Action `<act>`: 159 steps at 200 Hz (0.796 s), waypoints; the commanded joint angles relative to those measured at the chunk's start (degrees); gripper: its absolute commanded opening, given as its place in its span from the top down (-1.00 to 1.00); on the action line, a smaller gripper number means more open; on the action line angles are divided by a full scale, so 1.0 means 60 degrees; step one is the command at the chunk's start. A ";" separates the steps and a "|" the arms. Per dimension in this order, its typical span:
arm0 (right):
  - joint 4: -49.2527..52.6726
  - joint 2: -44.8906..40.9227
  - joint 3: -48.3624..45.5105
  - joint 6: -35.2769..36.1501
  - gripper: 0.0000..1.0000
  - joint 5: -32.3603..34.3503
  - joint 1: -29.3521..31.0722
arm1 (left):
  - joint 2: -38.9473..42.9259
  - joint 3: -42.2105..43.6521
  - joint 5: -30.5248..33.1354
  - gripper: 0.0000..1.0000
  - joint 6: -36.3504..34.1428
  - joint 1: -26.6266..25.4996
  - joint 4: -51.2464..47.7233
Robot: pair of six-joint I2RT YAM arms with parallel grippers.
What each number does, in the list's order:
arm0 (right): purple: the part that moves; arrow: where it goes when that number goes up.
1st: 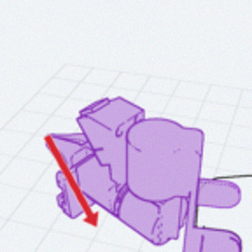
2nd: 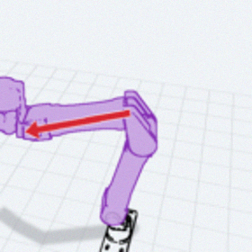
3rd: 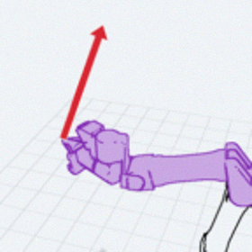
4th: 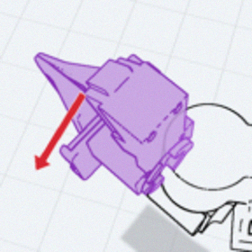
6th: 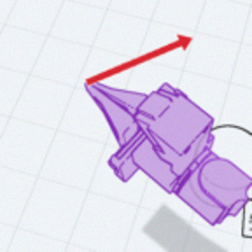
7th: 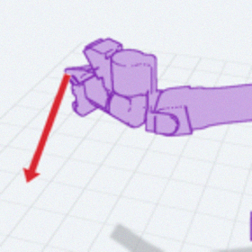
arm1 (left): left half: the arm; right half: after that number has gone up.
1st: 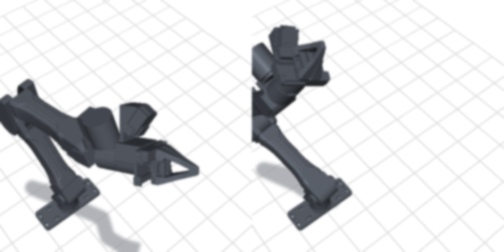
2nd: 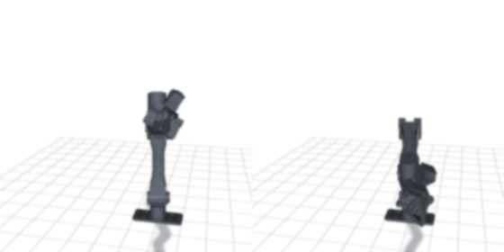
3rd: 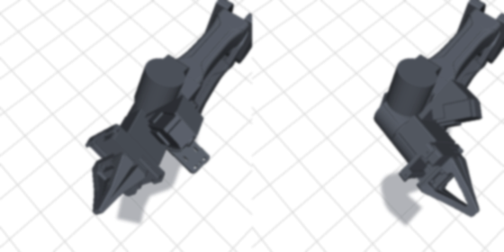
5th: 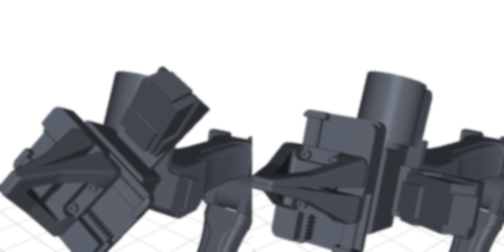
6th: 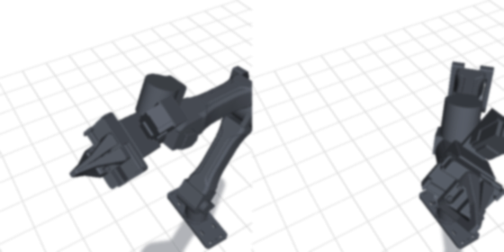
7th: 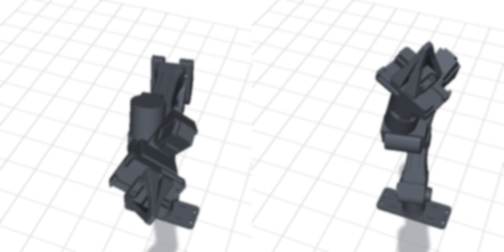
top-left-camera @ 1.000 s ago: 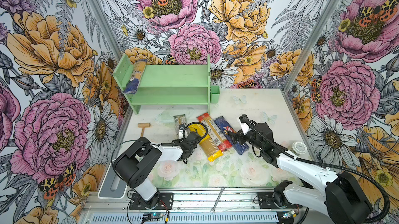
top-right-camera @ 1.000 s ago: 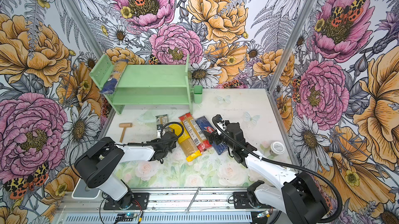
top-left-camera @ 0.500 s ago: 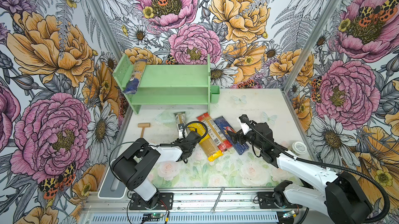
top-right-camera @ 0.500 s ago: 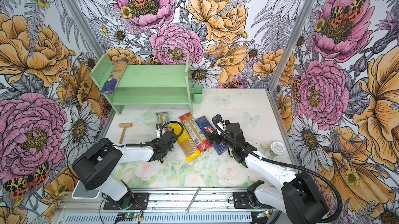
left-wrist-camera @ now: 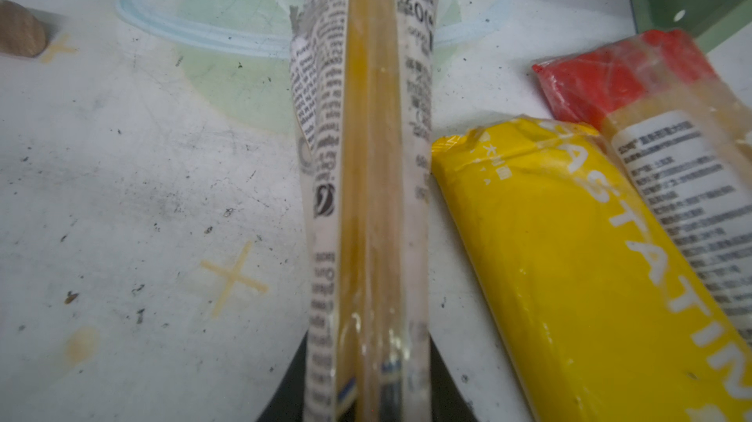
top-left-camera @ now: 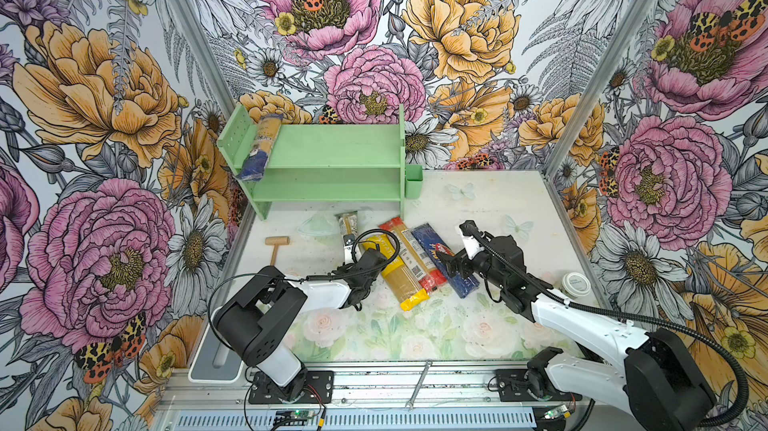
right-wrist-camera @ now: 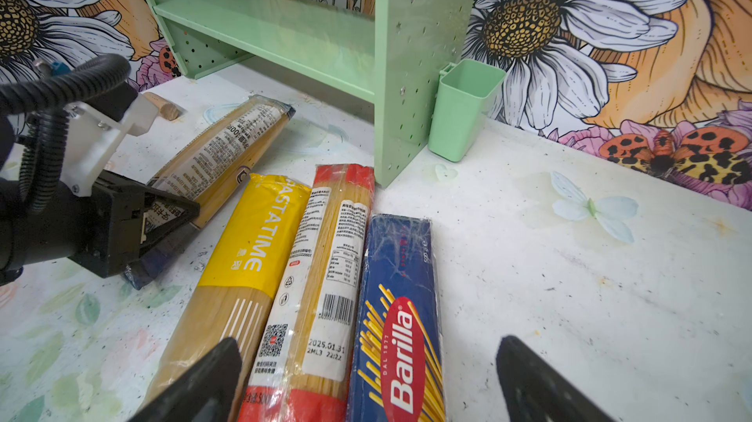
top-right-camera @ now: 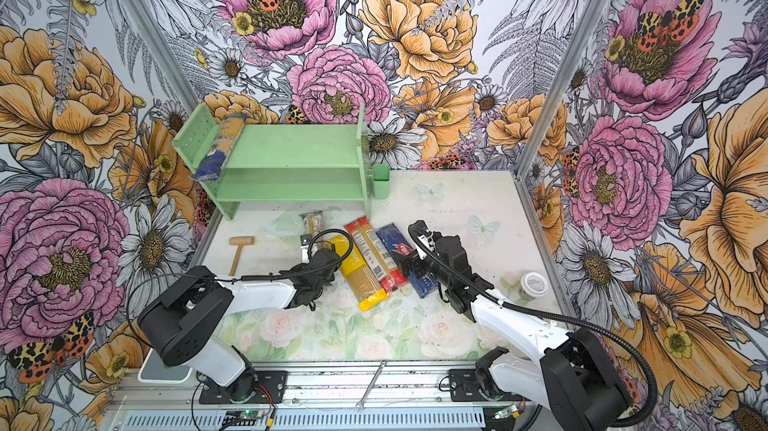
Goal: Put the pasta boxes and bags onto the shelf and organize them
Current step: 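Lift the white-and-blue package upright with the left gripper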
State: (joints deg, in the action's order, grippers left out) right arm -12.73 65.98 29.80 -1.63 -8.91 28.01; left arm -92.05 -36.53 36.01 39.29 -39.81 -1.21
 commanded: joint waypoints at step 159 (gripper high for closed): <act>0.1127 0.1220 0.2136 -0.0582 -0.99 -0.0456 -0.0050 | 0.0251 -0.0851 -0.2809 1.00 -0.0214 0.0388 -0.2352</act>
State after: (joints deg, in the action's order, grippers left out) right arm -6.11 72.69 40.05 -4.73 -12.08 28.03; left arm -91.90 -42.17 27.22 39.92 -37.82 -9.82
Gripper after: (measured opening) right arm 0.995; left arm 0.285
